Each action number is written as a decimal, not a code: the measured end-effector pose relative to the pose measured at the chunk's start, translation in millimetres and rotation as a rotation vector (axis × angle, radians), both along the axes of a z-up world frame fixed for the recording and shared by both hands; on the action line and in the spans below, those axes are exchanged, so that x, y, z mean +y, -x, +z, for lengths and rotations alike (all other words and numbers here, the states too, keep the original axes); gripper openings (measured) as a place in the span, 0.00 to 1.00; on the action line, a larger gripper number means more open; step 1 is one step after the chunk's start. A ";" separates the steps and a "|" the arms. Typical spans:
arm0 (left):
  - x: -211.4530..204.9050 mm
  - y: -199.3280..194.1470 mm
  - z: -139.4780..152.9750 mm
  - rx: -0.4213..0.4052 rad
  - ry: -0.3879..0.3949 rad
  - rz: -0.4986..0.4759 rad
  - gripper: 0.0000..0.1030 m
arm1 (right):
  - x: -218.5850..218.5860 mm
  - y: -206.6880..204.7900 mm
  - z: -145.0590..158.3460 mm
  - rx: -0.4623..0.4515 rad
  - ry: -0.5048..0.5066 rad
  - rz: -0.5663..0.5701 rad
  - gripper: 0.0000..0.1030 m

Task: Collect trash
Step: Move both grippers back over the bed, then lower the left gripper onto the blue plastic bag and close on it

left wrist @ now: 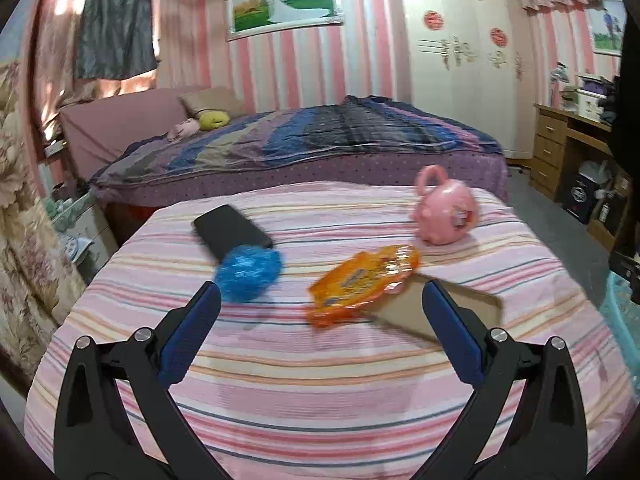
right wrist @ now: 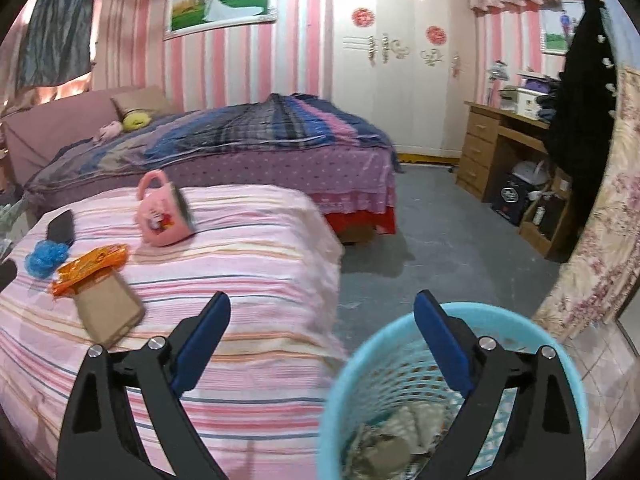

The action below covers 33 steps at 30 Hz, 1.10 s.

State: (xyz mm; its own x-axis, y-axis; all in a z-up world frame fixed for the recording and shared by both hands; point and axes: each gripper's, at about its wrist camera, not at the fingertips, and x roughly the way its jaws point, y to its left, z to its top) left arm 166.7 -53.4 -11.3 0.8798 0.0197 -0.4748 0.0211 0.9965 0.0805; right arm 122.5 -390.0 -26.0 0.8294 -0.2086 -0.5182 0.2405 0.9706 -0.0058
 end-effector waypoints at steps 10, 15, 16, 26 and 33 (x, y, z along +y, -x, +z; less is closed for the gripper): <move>42.3 -24.6 -10.5 0.048 0.014 0.057 0.95 | 48.7 -20.4 -12.8 0.033 -0.008 0.084 0.88; 53.9 -32.6 -16.9 0.060 -0.024 0.055 0.95 | 81.6 -30.8 -17.5 0.045 0.043 0.131 0.88; 57.1 -34.7 -18.6 0.068 -0.022 0.059 0.95 | 84.6 -31.8 -17.3 0.045 0.050 0.137 0.88; 94.2 -54.4 -25.4 0.126 0.060 0.114 0.95 | 128.0 -45.8 -27.0 0.046 0.074 0.189 0.88; 112.2 -71.8 -38.5 0.201 0.100 0.116 0.95 | 152.3 -52.8 -30.4 0.068 0.088 0.217 0.88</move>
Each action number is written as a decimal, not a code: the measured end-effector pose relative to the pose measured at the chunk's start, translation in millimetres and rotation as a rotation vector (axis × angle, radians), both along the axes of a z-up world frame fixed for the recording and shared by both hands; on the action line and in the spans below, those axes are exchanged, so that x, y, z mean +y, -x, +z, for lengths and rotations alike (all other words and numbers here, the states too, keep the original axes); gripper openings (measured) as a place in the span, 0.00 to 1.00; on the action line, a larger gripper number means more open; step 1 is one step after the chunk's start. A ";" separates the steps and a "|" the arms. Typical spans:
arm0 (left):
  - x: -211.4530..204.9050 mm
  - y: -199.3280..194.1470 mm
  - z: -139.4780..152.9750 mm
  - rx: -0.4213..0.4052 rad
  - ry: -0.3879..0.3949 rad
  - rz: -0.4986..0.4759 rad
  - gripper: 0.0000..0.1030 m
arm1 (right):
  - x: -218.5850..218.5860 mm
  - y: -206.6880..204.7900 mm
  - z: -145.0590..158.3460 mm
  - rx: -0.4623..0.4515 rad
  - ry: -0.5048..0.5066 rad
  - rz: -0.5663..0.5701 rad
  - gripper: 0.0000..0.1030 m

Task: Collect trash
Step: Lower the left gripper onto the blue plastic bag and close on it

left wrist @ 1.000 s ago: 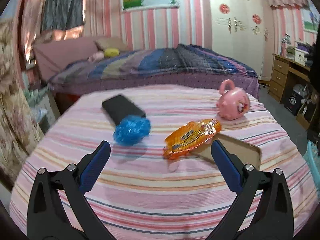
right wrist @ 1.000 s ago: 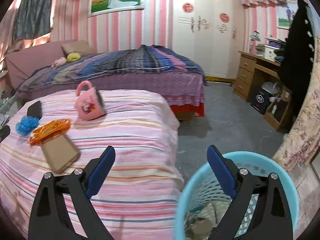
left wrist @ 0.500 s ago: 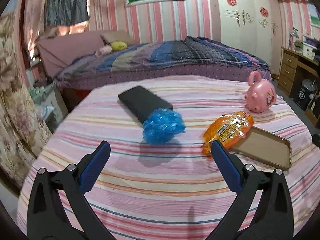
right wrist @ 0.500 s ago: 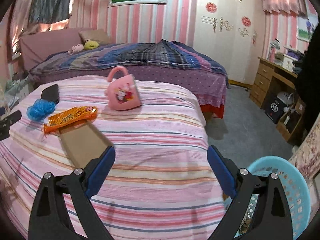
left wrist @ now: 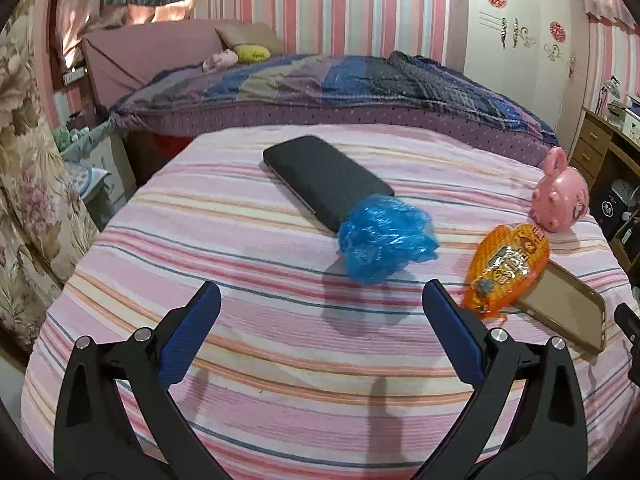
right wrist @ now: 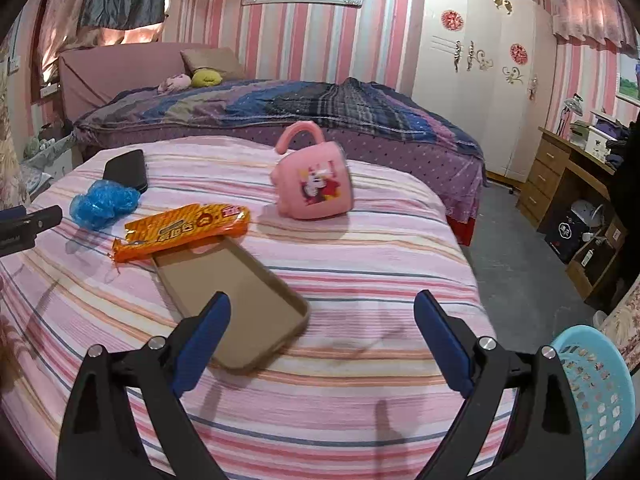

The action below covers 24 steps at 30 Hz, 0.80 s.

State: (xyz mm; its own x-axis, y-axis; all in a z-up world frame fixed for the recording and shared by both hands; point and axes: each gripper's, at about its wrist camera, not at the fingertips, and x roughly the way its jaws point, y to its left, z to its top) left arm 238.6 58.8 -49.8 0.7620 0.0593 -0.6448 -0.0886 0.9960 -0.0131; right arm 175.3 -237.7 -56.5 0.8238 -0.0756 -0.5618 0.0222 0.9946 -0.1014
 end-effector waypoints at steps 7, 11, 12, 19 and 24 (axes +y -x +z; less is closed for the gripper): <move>-1.6 -13.7 -8.2 0.038 0.015 -0.010 0.95 | 3.3 -7.5 -4.6 0.024 -0.012 0.002 0.88; -12.5 -23.4 -7.5 0.030 -0.024 -0.008 0.95 | -0.6 -9.9 -6.1 0.034 -0.036 -0.005 0.88; -14.0 -25.0 -7.5 0.027 -0.026 -0.007 0.95 | -1.9 -10.1 -6.6 0.036 -0.042 -0.007 0.88; -19.5 -37.8 -8.7 0.031 0.029 -0.021 0.76 | -6.1 -13.7 -9.1 0.038 -0.063 -0.002 0.88; -21.7 -38.2 -15.8 0.071 0.071 -0.083 0.21 | -2.5 -15.0 -6.2 0.036 -0.041 0.009 0.88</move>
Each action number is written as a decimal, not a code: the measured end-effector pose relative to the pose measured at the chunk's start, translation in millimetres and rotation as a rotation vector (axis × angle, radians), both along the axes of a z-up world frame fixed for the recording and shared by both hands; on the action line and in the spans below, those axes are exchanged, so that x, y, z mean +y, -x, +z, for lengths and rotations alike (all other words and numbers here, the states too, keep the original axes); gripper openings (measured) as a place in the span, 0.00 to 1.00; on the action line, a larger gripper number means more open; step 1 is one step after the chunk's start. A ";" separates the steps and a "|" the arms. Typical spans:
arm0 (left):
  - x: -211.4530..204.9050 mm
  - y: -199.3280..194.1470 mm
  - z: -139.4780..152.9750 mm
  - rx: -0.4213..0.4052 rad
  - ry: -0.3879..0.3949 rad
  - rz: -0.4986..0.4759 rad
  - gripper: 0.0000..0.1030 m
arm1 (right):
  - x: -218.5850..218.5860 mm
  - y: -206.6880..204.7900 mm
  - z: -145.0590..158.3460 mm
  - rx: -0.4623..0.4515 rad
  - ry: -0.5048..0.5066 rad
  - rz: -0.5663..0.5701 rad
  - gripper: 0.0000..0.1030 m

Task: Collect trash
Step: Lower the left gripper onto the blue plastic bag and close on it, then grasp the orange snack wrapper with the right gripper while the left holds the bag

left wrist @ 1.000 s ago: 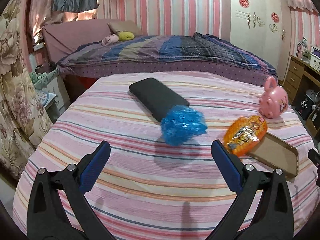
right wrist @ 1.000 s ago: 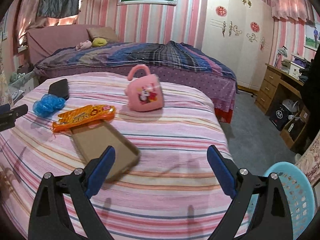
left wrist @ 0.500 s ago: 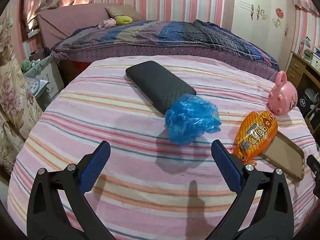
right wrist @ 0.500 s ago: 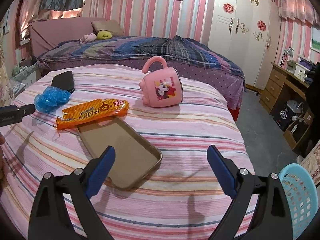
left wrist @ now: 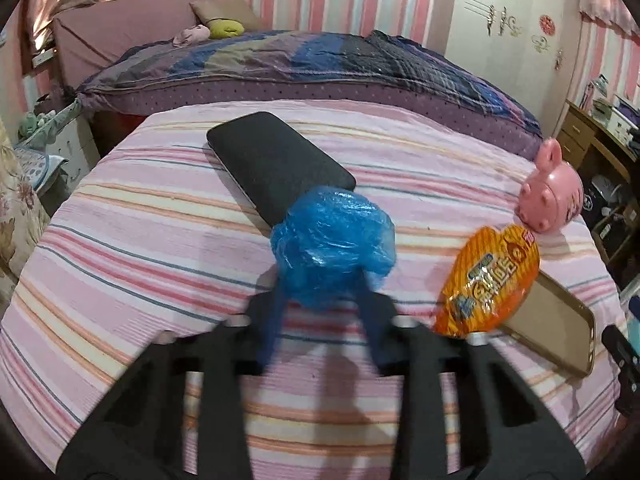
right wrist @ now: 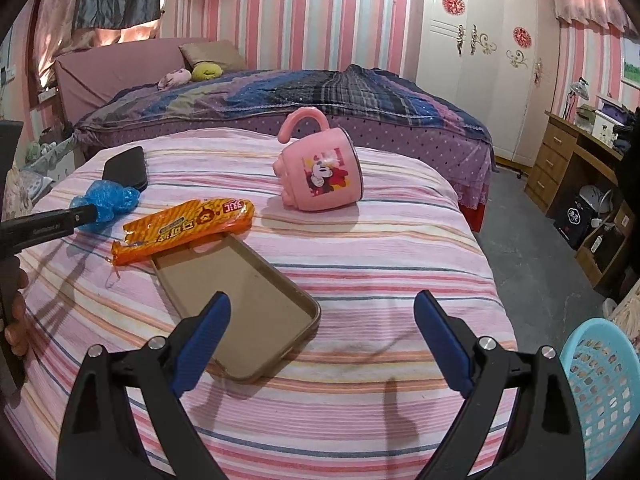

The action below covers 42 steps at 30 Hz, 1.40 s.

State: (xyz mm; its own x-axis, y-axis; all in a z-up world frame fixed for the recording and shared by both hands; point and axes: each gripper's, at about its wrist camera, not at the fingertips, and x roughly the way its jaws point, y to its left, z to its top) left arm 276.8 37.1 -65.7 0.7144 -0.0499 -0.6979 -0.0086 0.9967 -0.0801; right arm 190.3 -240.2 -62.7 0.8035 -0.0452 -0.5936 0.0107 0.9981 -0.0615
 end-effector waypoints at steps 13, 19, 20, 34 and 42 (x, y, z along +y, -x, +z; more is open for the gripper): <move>20.9 45.1 25.3 -0.091 -0.068 -0.022 0.13 | 47.9 -20.8 2.4 0.009 -0.015 0.144 0.88; 52.9 46.3 29.3 -0.092 -0.074 0.038 0.13 | 86.5 -52.8 -6.2 0.090 0.007 0.225 0.88; 58.1 45.1 29.4 -0.088 -0.074 0.050 0.13 | 89.2 -55.1 -5.9 0.092 0.011 0.232 0.88; 81.3 39.4 31.8 -0.086 -0.020 0.087 0.13 | 141.4 -90.3 -22.5 0.180 0.097 0.340 0.57; 79.0 39.2 30.2 -0.081 -0.022 0.087 0.13 | 140.8 -78.6 -31.8 0.161 0.070 0.304 0.30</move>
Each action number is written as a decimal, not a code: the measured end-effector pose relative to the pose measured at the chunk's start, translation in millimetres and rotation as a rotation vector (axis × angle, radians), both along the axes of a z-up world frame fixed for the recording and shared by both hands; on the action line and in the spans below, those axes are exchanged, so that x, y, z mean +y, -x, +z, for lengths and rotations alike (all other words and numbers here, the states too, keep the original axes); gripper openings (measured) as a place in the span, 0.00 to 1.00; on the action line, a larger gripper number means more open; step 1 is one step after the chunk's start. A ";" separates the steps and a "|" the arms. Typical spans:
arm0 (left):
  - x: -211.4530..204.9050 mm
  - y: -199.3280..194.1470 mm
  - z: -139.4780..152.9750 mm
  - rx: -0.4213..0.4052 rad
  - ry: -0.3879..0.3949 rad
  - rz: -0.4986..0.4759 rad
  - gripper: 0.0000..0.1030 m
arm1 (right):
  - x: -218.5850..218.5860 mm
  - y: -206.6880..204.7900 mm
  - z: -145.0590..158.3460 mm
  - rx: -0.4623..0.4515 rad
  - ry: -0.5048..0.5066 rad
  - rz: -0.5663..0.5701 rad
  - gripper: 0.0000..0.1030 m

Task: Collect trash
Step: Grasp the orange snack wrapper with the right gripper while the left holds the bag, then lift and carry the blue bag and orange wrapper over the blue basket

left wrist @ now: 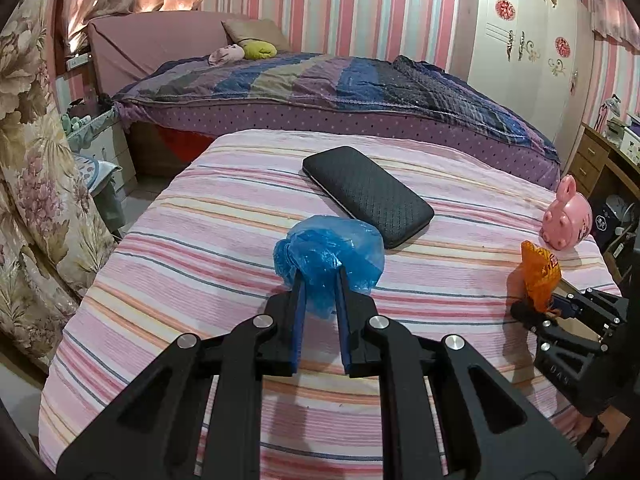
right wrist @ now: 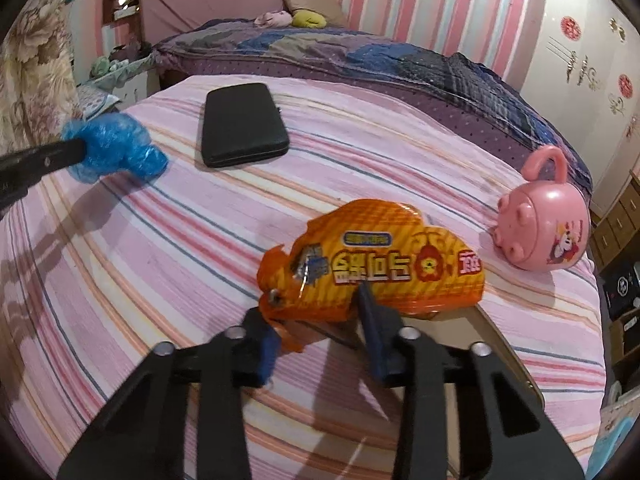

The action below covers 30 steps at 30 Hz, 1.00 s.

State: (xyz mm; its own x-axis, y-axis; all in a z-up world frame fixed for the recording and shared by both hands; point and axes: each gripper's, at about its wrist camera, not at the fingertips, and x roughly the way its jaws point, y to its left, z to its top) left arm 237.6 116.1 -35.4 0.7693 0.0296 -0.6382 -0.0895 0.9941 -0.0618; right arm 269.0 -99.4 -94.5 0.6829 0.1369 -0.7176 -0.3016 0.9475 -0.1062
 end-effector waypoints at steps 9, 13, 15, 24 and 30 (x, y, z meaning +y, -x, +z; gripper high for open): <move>-2.0 -1.1 0.0 -0.003 -0.004 -0.003 0.13 | -8.5 -1.8 4.8 -0.045 -0.020 -0.004 0.12; -7.2 0.0 1.0 -0.007 -0.009 -0.010 0.13 | -18.2 2.2 10.5 -0.063 -0.031 -0.018 0.09; -9.9 1.3 1.9 -0.009 -0.013 -0.015 0.13 | -22.7 6.5 14.0 -0.073 -0.040 -0.032 0.08; -22.3 13.4 11.9 -0.035 -0.006 -0.045 0.13 | -56.1 25.6 23.4 -0.126 -0.114 -0.109 0.05; -42.3 27.1 13.5 -0.038 -0.015 -0.083 0.11 | -83.3 40.3 27.9 -0.156 -0.170 -0.135 0.05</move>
